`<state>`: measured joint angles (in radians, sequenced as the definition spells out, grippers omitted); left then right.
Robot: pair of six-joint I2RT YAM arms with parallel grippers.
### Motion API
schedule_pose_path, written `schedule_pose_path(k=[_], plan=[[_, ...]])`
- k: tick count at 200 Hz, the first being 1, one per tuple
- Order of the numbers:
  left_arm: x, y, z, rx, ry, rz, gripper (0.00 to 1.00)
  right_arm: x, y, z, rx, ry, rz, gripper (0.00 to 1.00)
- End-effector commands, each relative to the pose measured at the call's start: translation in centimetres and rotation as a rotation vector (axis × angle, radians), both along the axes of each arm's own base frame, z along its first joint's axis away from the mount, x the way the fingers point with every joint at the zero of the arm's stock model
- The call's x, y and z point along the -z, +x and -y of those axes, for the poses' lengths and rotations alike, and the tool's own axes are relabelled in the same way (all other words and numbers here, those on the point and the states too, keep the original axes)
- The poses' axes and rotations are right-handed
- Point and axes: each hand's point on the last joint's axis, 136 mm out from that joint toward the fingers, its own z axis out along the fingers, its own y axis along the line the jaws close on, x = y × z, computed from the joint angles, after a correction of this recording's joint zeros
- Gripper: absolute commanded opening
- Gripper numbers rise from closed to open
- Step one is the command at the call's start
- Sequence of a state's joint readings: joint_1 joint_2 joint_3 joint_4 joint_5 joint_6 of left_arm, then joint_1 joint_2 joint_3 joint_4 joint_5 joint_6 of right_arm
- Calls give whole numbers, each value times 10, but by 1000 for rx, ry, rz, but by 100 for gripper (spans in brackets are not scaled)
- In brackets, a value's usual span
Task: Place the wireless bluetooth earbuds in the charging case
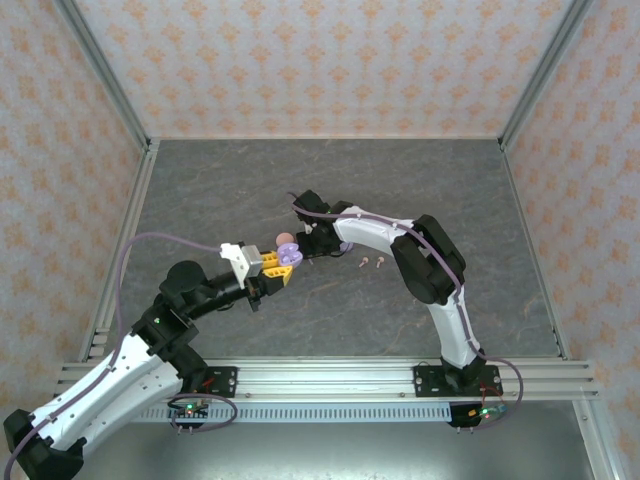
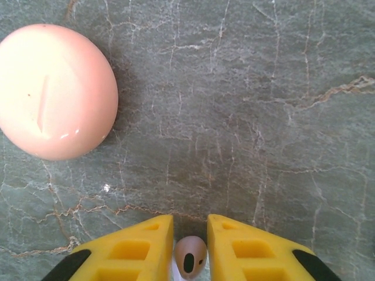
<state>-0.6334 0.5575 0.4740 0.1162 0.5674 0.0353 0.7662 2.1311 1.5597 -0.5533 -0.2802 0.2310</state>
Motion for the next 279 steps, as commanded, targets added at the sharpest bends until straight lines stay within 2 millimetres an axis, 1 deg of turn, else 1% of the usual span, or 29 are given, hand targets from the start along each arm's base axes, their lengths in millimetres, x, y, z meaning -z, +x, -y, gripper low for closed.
schedule_pose_path(k=[1,13,30,48,71,75,82,83,89,92,116,141,151,155,157,159,172,194,215,251,279], plan=[[-13,-1,0,1,-6,43,0,-2,-13,6,-19,-27,-28,17],[-13,-1,0,0,-6,45,0,-9,-12,5,-23,-13,-11,15],[-14,0,0,-2,-8,44,0,-27,-10,3,-30,34,35,15],[-16,0,0,-2,-17,44,0,-55,-7,2,-28,112,98,15],[-19,0,2,3,-36,42,0,-101,-6,9,-23,215,201,15],[-19,0,2,4,-37,40,0,-112,-5,12,-21,242,230,15],[-20,1,2,5,-43,40,0,-126,-6,15,-18,273,263,15],[-20,1,3,6,-44,39,0,-130,-6,17,-17,282,275,15],[-21,1,3,8,-47,37,0,-141,-8,20,-18,310,303,15],[-21,2,4,8,-49,36,0,-151,-8,22,-19,330,327,15],[-22,5,8,15,-66,22,0,-210,-22,37,-27,455,489,15],[-23,9,14,27,-82,4,0,-262,-43,51,-55,593,633,15],[-23,11,16,32,-85,-2,0,-279,-53,54,-72,655,673,15],[-23,11,17,34,-86,-5,0,-280,-55,53,-80,672,676,15],[-23,11,17,35,-85,-6,0,-290,-60,55,-85,696,696,15],[-23,11,17,36,-86,-7,0,-294,-62,56,-90,712,704,15],[-23,12,20,43,-86,-14,0,-312,-77,56,-130,797,738,16],[-24,14,24,51,-89,-23,0,-331,-97,53,-206,896,764,16],[-25,14,27,59,-92,-29,0,-337,-115,44,-275,943,778,16],[-27,13,31,67,-92,-31,0,-341,-141,28,-386,966,809,16],[-28,13,33,70,-95,-33,0,-335,-149,23,-417,954,818,16]])
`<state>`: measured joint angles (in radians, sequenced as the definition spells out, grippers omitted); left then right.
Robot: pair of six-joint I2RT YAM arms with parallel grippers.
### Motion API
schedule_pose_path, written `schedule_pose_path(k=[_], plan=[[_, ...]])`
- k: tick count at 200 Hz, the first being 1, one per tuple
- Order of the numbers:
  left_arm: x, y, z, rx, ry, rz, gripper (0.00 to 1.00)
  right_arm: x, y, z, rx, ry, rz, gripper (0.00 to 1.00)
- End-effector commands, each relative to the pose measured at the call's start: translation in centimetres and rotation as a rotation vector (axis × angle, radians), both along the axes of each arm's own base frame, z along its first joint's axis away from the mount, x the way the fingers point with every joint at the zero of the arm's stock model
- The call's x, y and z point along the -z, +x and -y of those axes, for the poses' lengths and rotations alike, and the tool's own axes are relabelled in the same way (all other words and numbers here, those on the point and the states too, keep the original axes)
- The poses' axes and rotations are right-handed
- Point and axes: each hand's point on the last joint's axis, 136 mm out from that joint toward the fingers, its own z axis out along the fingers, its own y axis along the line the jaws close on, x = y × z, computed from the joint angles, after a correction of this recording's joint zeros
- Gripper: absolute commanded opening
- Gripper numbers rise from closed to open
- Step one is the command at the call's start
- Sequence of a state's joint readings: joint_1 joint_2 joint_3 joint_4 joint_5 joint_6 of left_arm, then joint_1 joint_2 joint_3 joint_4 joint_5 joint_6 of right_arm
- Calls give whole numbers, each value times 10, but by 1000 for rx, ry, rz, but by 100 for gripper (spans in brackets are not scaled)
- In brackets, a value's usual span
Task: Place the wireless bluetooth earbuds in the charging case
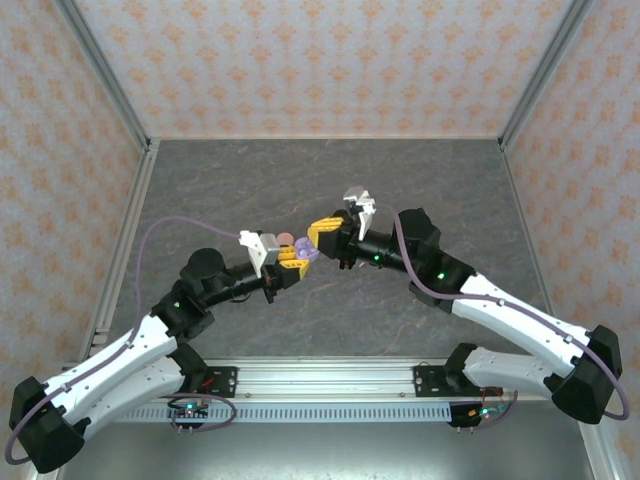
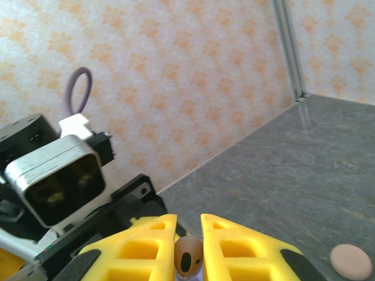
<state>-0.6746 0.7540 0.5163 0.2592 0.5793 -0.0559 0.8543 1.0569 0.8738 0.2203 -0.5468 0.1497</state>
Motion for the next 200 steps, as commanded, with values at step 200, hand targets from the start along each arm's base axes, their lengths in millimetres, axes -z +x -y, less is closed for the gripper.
schedule_pose_path(k=[200], plan=[[-37,-1,5,3,-106,54,0,17,-7,4,19,-9,49,16]])
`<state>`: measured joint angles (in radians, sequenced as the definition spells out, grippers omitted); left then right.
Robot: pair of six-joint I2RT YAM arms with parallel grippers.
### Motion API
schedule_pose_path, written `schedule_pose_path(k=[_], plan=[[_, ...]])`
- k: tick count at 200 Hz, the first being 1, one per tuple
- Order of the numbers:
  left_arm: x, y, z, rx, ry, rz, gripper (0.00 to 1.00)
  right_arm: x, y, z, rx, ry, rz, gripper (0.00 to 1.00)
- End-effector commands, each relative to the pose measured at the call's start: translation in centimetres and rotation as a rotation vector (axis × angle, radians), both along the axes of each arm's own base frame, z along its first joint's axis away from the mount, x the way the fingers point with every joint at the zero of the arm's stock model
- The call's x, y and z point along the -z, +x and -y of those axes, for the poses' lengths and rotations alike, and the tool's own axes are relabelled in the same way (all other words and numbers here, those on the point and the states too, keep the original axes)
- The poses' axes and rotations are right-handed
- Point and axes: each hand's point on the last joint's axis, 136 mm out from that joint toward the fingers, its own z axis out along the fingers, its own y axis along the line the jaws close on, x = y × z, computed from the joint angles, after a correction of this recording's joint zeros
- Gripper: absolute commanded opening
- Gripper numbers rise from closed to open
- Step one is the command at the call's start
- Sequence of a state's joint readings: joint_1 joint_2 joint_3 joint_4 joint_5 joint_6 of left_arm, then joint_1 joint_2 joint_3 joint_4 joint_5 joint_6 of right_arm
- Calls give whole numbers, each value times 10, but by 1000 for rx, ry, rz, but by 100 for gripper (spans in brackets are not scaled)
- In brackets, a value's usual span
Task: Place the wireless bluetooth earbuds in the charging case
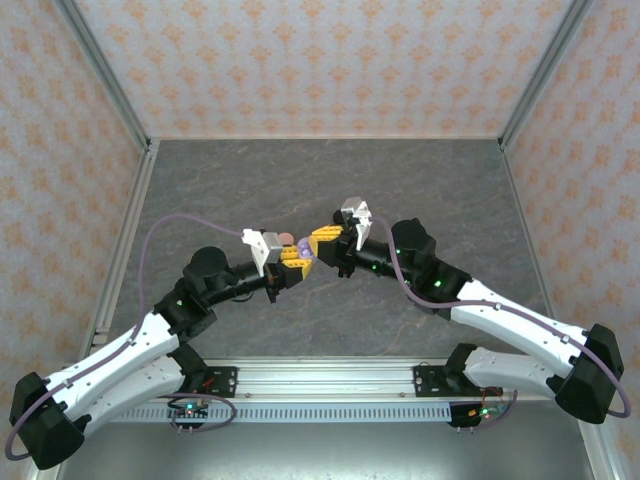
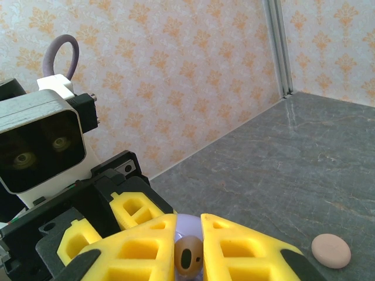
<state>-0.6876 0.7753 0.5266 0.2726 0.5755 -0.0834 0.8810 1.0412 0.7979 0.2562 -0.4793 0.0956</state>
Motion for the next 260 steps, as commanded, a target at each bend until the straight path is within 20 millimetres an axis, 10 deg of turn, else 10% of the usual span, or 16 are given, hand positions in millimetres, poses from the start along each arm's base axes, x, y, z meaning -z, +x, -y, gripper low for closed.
schedule_pose_path(k=[1,146,260], plan=[[-36,-1,0,-6,-93,77,0,-6,-7,2,-19,32,11,16],[-36,-1,1,-1,-94,80,0,7,-4,3,-1,8,-44,17],[-29,1,3,-3,-73,77,0,-32,0,11,14,63,-39,56]])
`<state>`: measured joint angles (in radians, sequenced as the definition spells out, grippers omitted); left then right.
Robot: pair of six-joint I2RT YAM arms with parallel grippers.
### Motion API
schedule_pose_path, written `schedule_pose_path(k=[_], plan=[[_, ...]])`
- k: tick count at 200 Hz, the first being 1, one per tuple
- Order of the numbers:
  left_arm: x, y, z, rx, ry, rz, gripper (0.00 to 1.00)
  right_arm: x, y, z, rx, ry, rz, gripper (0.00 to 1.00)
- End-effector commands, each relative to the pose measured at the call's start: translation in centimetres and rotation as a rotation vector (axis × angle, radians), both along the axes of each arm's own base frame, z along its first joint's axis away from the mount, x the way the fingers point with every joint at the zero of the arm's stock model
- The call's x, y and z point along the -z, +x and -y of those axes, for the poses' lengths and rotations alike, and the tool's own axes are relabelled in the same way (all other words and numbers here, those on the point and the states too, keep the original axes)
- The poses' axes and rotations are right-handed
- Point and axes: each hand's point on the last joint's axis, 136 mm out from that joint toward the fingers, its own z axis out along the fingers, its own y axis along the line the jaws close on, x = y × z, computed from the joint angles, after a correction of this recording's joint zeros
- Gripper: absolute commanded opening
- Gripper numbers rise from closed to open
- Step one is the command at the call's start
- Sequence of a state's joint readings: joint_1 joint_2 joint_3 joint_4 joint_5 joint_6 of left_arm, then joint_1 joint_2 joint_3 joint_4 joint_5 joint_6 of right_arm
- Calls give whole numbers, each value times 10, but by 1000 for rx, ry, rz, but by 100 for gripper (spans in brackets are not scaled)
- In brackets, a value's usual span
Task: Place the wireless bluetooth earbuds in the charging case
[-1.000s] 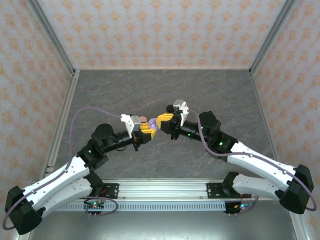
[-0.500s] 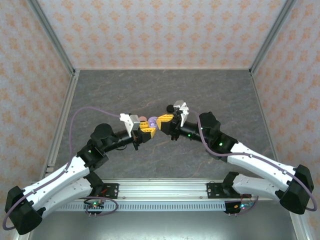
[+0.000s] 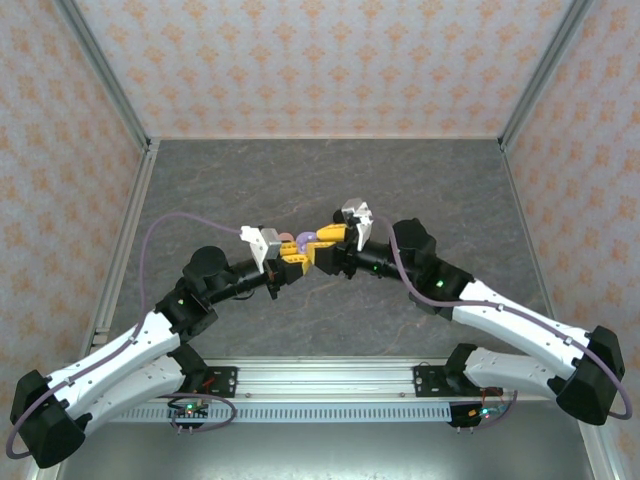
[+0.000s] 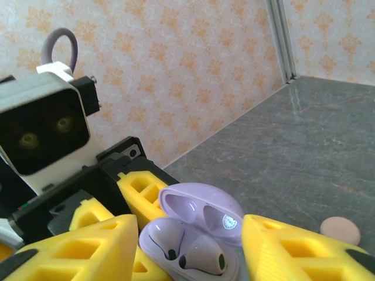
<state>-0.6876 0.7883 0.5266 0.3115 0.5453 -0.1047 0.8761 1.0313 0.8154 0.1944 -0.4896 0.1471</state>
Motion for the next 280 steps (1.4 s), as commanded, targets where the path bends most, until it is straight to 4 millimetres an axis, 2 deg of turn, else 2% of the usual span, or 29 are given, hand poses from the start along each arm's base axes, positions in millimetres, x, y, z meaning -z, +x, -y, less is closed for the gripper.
schedule_pose_path(k=[1,28,61,75,102,127,147,178,239,280], plan=[[-25,-6,3,27,-46,78,0,-35,2,9,18,69,30,56],[-24,-5,4,28,-45,80,0,-38,11,22,67,53,0,58],[-24,-6,4,30,-42,82,0,-20,23,34,133,-4,-51,60],[-23,-6,4,33,-40,82,0,-18,21,33,114,0,-65,67],[-24,-8,5,41,-43,86,0,-23,5,19,-30,46,-111,91],[-25,-8,5,46,-44,88,0,-13,-3,4,-134,19,-170,97],[-24,-8,5,46,-44,85,0,-9,-7,-6,-201,18,-202,97],[-22,-8,5,43,-37,81,0,-21,-13,-11,-260,56,-180,92],[-19,-6,6,40,-25,72,0,-46,-26,-9,-321,96,-119,77],[-16,-5,5,35,-19,67,0,-58,-34,-2,-331,111,-83,73]])
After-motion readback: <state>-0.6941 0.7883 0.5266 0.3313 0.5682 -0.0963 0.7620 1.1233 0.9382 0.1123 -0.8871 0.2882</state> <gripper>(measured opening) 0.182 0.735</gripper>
